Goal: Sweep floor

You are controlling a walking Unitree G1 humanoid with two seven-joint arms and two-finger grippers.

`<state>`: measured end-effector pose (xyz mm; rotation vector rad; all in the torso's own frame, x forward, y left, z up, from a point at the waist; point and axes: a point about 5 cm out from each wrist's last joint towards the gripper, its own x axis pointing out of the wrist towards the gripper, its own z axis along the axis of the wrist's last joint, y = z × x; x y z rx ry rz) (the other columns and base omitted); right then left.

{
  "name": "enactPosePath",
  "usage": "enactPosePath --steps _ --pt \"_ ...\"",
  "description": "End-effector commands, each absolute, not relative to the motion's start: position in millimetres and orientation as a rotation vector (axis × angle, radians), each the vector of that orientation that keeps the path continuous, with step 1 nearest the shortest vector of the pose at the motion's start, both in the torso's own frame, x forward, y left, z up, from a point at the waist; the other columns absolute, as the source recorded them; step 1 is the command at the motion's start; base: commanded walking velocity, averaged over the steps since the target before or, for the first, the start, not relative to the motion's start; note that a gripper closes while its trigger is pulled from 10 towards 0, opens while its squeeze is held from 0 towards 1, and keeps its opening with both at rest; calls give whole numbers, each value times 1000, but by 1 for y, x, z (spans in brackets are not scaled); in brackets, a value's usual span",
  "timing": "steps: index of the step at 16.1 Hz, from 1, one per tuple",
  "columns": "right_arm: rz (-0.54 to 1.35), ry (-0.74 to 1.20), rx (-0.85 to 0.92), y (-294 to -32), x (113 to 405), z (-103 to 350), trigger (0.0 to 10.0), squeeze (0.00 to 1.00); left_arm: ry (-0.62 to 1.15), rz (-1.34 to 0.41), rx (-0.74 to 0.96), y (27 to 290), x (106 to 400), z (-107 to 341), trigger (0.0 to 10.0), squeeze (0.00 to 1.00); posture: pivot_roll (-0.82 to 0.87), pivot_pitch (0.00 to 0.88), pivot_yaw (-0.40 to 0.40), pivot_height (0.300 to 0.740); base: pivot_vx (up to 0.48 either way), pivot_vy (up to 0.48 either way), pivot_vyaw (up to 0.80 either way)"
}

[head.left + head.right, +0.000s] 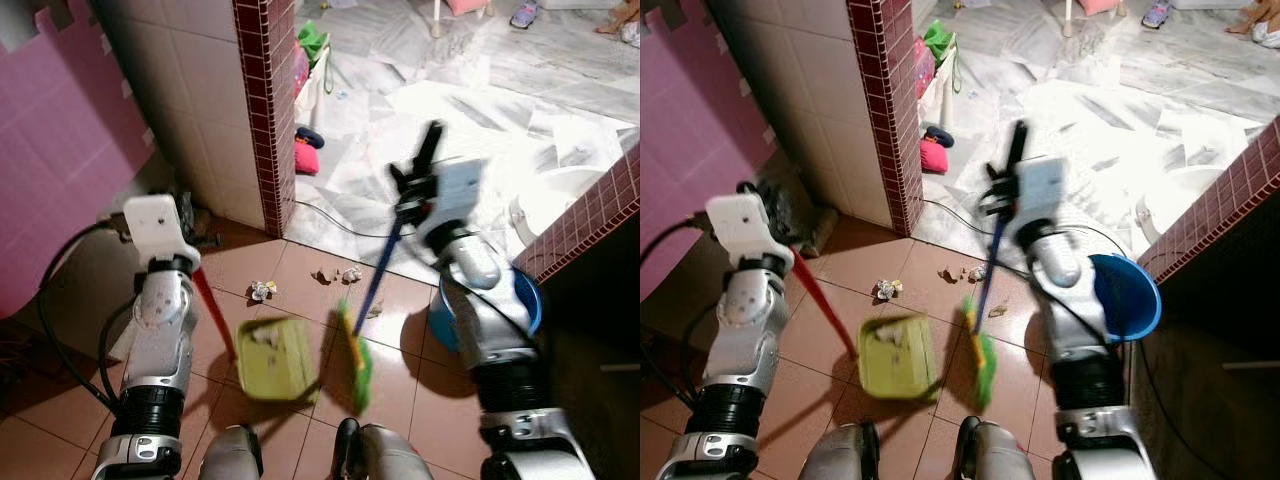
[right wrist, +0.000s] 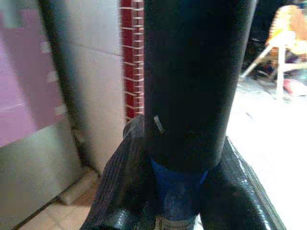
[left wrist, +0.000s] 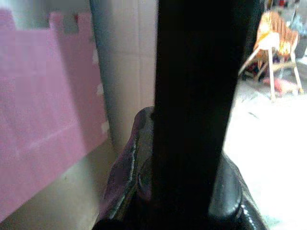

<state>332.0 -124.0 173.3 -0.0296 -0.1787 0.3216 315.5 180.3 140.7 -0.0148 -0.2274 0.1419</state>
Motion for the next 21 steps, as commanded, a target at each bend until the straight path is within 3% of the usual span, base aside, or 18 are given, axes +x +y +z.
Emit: enactPosePath --steps 1,4,6,7,8,12,17,21 --pt "311 -229 -58 -126 332 180 10000 0 -276 112 -46 176 317 155 10000 0 -46 101 -35 740 0 0 0" --pt "163 -231 -120 -141 336 175 10000 0 -309 -49 -170 155 316 167 10000 0 -44 104 -38 740 0 0 0" --pt "167 -231 -119 -140 333 170 10000 0 -308 14 -96 157 319 173 10000 0 -43 103 -31 740 0 0 0" --pt "161 -196 -142 -137 327 156 10000 0 -240 161 -75 170 325 163 10000 0 -45 101 -28 740 0 0 0" --pt "152 -173 -111 -136 326 151 10000 0 -223 185 -103 173 325 160 10000 0 -44 101 -27 740 0 0 0" --pt "159 -126 -125 -127 317 133 10000 0 -200 168 -158 176 319 155 10000 0 -40 85 -6 740 0 0 -780" --pt "117 -60 19 -107 318 112 10000 0 -154 117 -180 165 316 151 10000 0 -8 64 16 740 0 0 -800" --pt "150 -64 46 -95 318 112 10000 0 -160 86 -198 157 324 160 10000 0 -3 66 16 740 0 199 0"
